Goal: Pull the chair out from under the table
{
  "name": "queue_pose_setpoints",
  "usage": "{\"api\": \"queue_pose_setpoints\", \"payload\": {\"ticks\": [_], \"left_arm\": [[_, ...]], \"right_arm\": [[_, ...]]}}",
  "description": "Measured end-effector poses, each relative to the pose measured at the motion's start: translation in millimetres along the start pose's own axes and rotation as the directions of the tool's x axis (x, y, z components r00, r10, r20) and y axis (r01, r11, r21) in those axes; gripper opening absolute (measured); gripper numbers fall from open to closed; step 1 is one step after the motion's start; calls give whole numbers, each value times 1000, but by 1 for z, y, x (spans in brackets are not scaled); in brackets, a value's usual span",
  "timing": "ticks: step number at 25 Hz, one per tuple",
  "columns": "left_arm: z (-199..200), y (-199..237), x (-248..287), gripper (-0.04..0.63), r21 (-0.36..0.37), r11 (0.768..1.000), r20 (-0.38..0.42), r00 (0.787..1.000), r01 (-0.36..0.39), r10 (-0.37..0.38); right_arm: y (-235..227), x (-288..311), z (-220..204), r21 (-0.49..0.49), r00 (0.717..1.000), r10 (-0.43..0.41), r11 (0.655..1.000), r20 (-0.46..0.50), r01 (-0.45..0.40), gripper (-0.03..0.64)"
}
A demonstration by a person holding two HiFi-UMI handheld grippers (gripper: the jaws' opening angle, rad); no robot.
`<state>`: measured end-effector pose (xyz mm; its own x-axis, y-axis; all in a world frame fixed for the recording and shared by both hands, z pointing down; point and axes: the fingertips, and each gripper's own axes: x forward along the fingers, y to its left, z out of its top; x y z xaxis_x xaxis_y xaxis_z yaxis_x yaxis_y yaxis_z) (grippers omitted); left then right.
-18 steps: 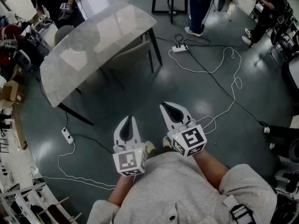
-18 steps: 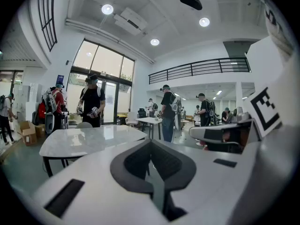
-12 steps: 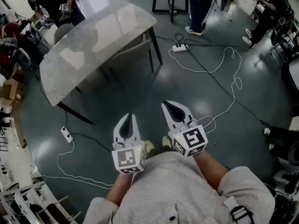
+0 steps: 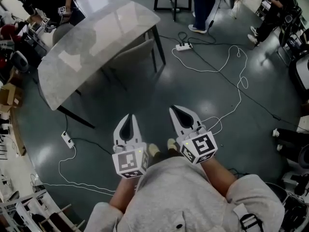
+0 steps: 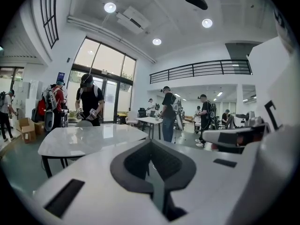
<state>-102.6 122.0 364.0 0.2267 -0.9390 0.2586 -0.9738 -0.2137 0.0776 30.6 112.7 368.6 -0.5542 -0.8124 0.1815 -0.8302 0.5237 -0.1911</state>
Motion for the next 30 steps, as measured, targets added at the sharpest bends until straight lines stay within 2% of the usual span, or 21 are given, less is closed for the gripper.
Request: {"api": "queue_pose_setpoints", "payload": {"ticks": [9, 21, 30], "left_arm": [[-2, 17, -16, 12, 10, 1000, 1, 1000, 21, -21], [-6, 53, -37, 12, 17, 999, 17, 999, 29, -30], [-13, 63, -49, 12, -3, 999, 20, 999, 35, -35]], "right_arm": [[29, 9, 2, -21, 1000, 21, 1000, 16, -21, 26], [61, 29, 5, -27, 999, 7, 1000, 51, -5, 26], [77, 35, 11, -59, 998, 14, 998, 64, -10, 26]]}}
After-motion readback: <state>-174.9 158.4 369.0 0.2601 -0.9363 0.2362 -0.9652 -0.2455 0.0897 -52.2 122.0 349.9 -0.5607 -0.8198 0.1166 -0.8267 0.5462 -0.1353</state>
